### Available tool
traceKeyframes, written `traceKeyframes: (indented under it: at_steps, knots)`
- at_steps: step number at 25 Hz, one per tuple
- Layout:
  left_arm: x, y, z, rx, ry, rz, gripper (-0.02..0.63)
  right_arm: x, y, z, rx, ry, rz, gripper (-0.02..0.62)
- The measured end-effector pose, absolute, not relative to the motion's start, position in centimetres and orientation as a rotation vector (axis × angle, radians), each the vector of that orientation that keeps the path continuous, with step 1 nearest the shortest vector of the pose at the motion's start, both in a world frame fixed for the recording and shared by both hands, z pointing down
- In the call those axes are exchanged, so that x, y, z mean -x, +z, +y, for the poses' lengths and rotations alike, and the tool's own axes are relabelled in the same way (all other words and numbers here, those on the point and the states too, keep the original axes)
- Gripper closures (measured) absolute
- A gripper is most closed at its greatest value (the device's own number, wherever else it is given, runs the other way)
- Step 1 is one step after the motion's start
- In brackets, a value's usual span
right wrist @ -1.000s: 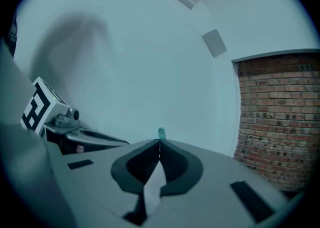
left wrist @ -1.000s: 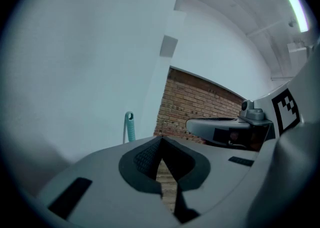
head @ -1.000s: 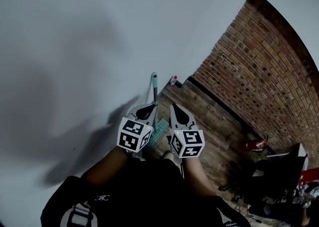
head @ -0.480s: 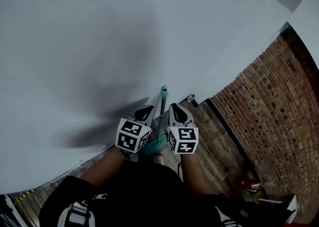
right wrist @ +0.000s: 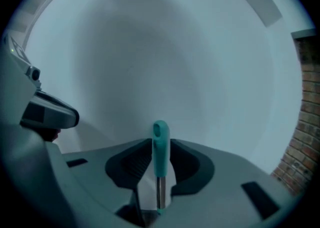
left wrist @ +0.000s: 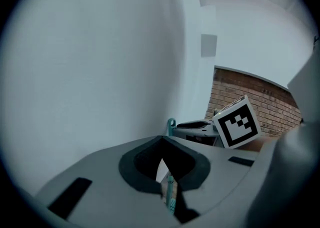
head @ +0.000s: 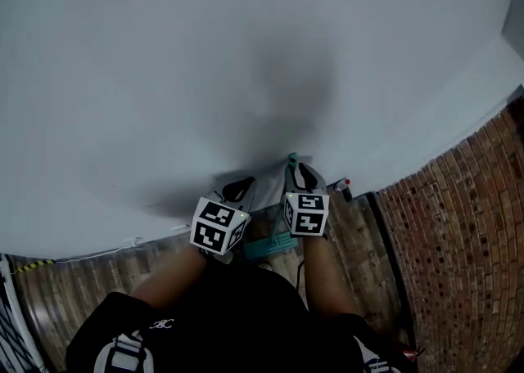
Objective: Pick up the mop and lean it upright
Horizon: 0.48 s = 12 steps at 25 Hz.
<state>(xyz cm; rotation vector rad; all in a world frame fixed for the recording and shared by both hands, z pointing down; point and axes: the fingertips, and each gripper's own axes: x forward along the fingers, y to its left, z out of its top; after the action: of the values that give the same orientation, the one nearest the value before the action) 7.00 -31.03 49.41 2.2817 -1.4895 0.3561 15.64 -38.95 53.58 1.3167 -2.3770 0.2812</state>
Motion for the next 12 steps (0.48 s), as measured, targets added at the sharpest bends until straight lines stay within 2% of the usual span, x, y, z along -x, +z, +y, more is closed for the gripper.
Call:
traceKeyframes:
  at_steps: [12]
  knots:
    - [-5.4, 50.1, -31.0, -2.252, 0.365, -1.524, 0.609, -14.4, 55.2, -40.5, -1.358, 0.264, -2.367, 0.489]
